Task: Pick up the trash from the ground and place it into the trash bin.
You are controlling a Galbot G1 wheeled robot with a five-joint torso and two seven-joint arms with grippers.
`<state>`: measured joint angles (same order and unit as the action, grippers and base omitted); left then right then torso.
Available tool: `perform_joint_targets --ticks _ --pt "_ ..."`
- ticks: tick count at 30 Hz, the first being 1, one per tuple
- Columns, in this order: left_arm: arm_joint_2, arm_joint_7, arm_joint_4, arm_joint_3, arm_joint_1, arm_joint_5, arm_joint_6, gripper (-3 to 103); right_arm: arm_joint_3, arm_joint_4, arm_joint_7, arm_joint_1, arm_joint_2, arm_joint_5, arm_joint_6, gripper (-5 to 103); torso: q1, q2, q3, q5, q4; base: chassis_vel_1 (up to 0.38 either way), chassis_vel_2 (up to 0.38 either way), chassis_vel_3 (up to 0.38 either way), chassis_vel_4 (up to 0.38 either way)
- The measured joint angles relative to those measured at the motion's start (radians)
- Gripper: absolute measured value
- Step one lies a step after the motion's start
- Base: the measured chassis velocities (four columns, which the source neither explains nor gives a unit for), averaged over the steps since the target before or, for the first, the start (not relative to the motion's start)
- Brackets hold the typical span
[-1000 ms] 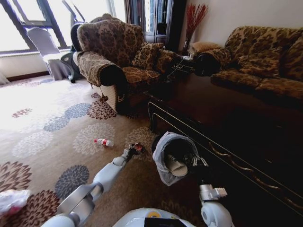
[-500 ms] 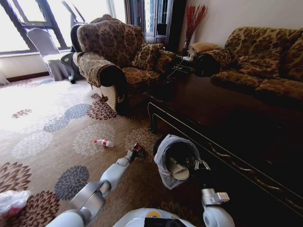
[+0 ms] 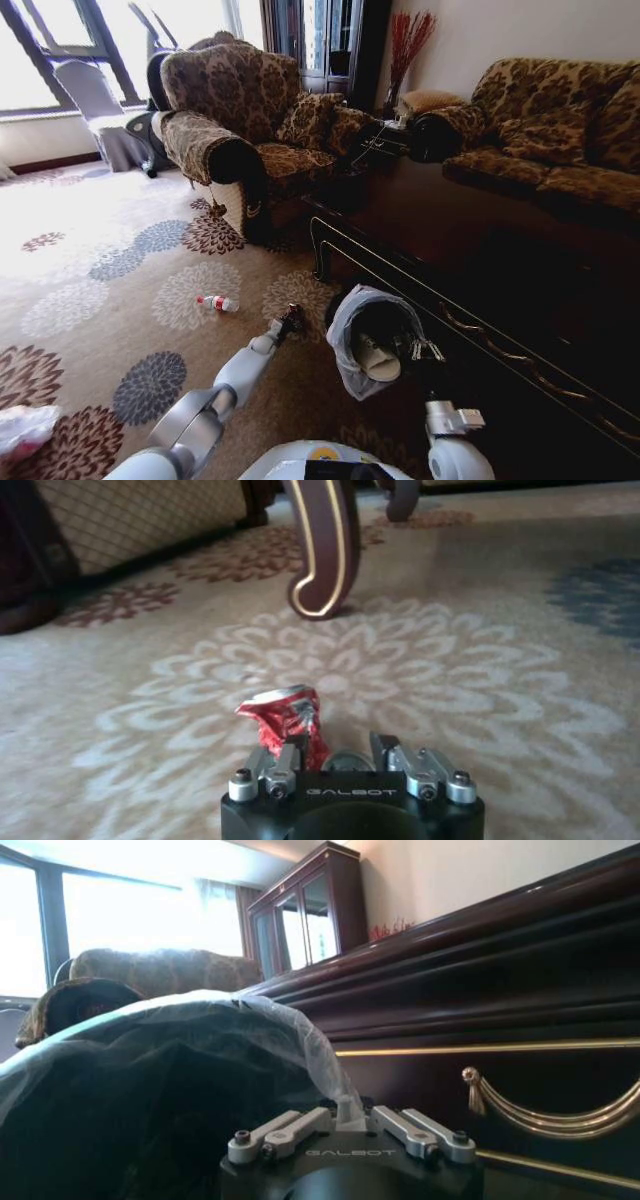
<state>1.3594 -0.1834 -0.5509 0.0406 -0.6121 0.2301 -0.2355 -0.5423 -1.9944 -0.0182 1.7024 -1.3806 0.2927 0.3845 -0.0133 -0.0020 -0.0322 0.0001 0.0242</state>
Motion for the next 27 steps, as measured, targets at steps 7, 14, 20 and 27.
perform_joint_targets --ticks 7,14,20,27 --pt "-0.084 0.030 -0.205 0.002 -0.090 0.098 0.036 22 0.005 -0.001 0.000 -0.011 0.009 0.001 0.000 0 0.000 0.000 0.000 -0.0002 0.0004 0.000 0.000 0.000 0.000" --pt "-0.143 0.050 -0.345 -0.021 -0.180 0.160 0.058 6 0.025 -0.001 0.000 -0.035 0.010 -0.003 -0.004 0 0.000 0.000 0.000 -0.0001 0.0004 0.000 0.000 0.000 0.000" --pt "-0.145 0.030 -0.323 -0.011 -0.173 0.151 0.026 -3 0.028 -0.002 0.000 -0.025 -0.002 -0.010 -0.003 0 0.000 0.000 0.000 0.0000 0.0002 0.000 0.000 0.000 0.000" --pt "-0.117 -0.002 -0.230 0.025 -0.097 0.118 0.014 24 0.012 -0.009 0.000 -0.001 -0.009 -0.012 0.006 0 0.000 0.000 0.000 -0.0002 -0.0004 0.000 0.000 0.000 0.000"
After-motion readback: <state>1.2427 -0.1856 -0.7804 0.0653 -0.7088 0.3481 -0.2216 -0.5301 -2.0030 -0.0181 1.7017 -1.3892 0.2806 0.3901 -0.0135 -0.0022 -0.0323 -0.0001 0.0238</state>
